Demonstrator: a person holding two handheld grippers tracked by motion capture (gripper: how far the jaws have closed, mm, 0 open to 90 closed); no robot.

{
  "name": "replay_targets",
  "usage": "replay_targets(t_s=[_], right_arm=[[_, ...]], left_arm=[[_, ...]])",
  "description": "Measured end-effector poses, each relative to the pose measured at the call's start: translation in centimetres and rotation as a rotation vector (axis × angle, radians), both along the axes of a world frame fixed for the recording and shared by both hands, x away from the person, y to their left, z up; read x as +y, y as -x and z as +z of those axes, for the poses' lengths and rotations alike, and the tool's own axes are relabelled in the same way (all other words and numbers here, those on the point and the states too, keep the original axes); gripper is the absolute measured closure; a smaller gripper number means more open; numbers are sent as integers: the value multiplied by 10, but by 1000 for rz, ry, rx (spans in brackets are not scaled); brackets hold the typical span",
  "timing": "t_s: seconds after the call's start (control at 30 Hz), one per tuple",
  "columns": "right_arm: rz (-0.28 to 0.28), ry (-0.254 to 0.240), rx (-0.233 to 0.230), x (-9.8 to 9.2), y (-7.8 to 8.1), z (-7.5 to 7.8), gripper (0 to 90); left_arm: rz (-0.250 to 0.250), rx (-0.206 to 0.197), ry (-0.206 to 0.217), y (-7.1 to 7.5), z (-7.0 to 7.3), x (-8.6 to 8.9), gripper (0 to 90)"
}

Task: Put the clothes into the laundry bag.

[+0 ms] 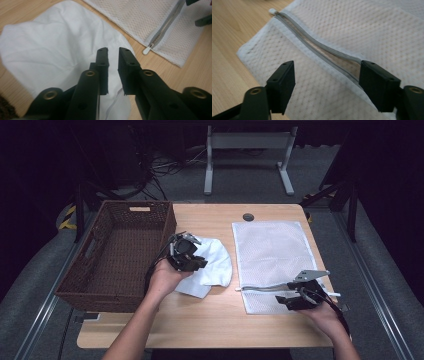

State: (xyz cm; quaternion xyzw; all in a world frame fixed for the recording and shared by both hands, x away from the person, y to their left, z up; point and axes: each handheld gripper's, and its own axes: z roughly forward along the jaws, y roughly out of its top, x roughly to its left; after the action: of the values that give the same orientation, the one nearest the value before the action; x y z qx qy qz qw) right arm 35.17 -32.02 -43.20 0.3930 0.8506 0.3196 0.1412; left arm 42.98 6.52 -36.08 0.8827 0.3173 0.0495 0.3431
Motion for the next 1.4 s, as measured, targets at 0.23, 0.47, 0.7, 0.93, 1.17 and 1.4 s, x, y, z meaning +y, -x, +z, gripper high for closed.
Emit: replay_targets(t_s=[0.23, 0.47, 0.7, 0.93, 1.17, 1.4], right_arm=[[-60, 5, -21, -18, -1, 6, 521], [-106, 0, -28, -32, -8, 6, 744], [-134, 20, -38, -46, -14, 4, 885], [-199, 48, -46, -64, -23, -3, 900], [-230, 60, -40, -69, -28, -8, 900], [-229, 91, -23, -69, -32, -13, 900]], left_arm=[[-88, 4, -7, 13, -18, -33, 897], [-187, 6, -4, 27, -38, -68, 899], [-247, 11, -11, 33, -51, -96, 900], [-296, 29, -26, 39, -68, -122, 900], [-328, 25, -41, 46, -81, -138, 899], [-325, 25, -75, 46, -90, -137, 899]])
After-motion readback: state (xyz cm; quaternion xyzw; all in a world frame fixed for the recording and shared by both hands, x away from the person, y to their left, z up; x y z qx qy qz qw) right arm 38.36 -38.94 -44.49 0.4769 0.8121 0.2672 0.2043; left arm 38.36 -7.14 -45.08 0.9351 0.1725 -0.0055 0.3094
